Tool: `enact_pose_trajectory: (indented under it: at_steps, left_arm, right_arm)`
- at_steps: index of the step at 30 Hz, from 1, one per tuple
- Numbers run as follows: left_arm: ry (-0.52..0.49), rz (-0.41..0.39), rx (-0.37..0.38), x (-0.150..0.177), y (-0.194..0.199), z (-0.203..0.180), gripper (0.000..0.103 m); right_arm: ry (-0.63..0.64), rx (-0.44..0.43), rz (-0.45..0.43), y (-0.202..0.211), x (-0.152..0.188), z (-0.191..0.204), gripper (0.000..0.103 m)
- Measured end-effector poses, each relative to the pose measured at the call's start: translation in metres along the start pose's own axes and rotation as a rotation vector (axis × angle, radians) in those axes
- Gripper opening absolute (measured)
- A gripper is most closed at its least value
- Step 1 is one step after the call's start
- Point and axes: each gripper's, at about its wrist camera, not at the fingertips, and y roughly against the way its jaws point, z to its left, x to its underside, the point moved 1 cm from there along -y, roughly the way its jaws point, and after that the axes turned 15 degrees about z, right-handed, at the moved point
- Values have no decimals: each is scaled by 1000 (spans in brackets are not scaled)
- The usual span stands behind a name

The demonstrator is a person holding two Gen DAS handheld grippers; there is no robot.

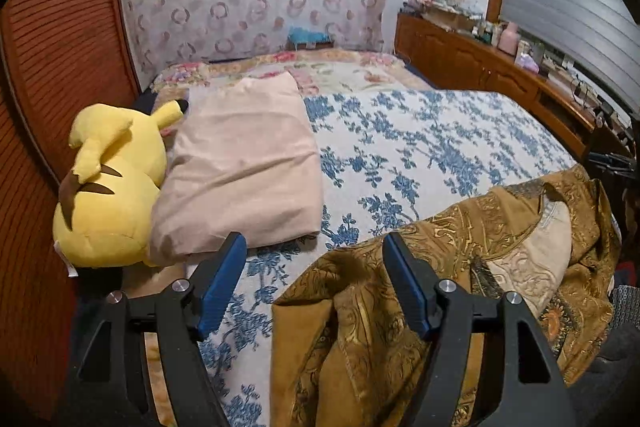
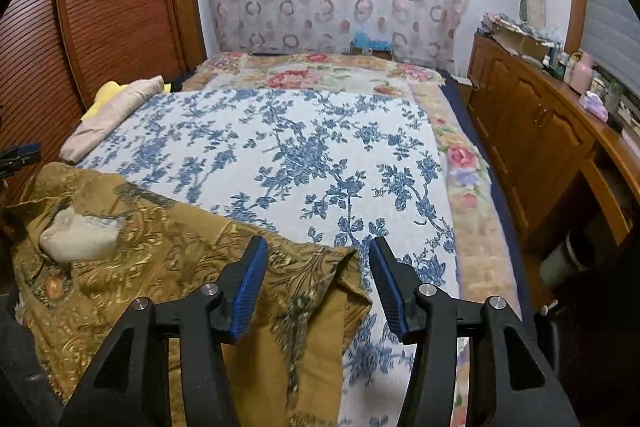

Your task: Fold small clothes

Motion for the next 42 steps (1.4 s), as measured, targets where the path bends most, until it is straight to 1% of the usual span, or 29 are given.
enact_pose_trajectory:
  at_steps: [9, 11, 16, 21, 23, 24, 25, 26, 27, 28, 29, 30, 31, 32, 34, 35, 37, 39, 42]
  left_arm:
    - [-10, 117, 3, 7, -37, -7, 71]
    - [-5, 135, -2, 10, -41, -6, 71]
    - [6, 154, 12, 16, -49, -4, 72]
    - [10, 148, 18, 16, -48, -3, 71]
    - [0, 144, 23, 16, -47, -5, 65]
    - [-3, 142, 26, 16, -46, -5, 58]
    - [-6, 142, 42, 16, -46, -7, 49]
    - [-10, 143, 54, 16, -46, -7, 44]
    - [-15, 144, 71, 17, -45, -9, 33]
    - [-18, 143, 74, 17, -45, -10, 28]
    - [-22, 140, 72, 17, -44, -12, 25]
    - [-27, 135, 75, 18, -43, -13, 17]
    - [-27, 127, 79, 18, -40, -15, 14]
    - [-23, 111, 78, 18, -36, -16, 13]
    - [-15, 64, 77, 18, -22, -19, 11]
    - [-8, 31, 83, 17, -11, -21, 11]
    - [0, -43, 97, 15, 17, -25, 11]
    - [-7, -103, 106, 13, 41, -30, 11]
    - [-39, -205, 108, 2, 86, -41, 10]
  right_arm:
    - [-24, 8, 91, -25, 0, -10, 55]
    - [-30, 6, 105, -30, 0, -13, 57]
    - [-43, 7, 108, -36, -2, -15, 63]
    - [-40, 0, 109, -40, -2, -14, 64]
    - [-37, -24, 114, -40, -1, -13, 64]
    - [-29, -43, 117, -39, -1, -11, 64]
    - [-19, -52, 118, -39, 0, -9, 64]
    - [-9, -57, 119, -39, 1, -7, 64]
    - [5, -56, 121, -39, 1, -4, 64]
    - [13, -52, 121, -40, 2, -2, 63]
    - [19, -50, 121, -40, 2, 0, 55]
    - [27, -56, 118, -39, 3, 2, 49]
    - [37, -70, 117, -39, 3, 3, 32]
    - [46, -86, 117, -39, 3, 5, 19]
    - [58, -90, 102, -38, 5, 7, 10]
    - [57, -89, 92, -36, 6, 8, 8]
    - [45, -93, 36, -20, 7, 8, 8]
    - [34, -122, -55, 10, 6, 10, 7]
    - [60, -92, -177, 58, 0, 19, 7]
